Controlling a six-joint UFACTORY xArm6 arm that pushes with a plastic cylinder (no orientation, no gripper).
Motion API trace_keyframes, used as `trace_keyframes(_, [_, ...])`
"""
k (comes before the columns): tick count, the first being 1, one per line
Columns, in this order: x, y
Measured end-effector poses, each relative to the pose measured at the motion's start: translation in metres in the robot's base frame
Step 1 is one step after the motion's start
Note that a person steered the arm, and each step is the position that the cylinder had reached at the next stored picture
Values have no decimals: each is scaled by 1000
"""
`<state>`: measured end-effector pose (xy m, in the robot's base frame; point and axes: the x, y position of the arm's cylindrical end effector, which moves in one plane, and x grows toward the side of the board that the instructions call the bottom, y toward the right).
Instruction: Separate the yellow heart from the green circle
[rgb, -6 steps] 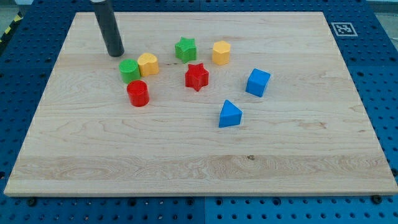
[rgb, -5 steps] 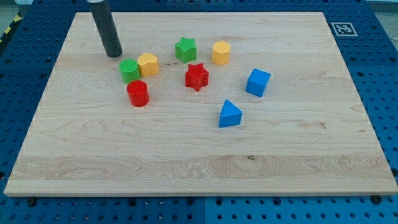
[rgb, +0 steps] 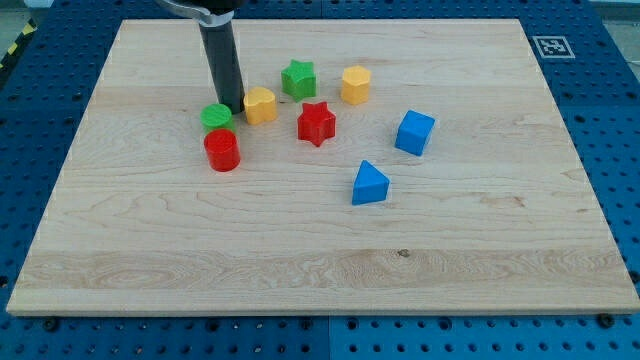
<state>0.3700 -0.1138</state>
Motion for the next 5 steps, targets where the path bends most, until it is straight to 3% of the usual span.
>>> trace_keyframes(2, [2,40])
trace_keyframes(5, [37,96])
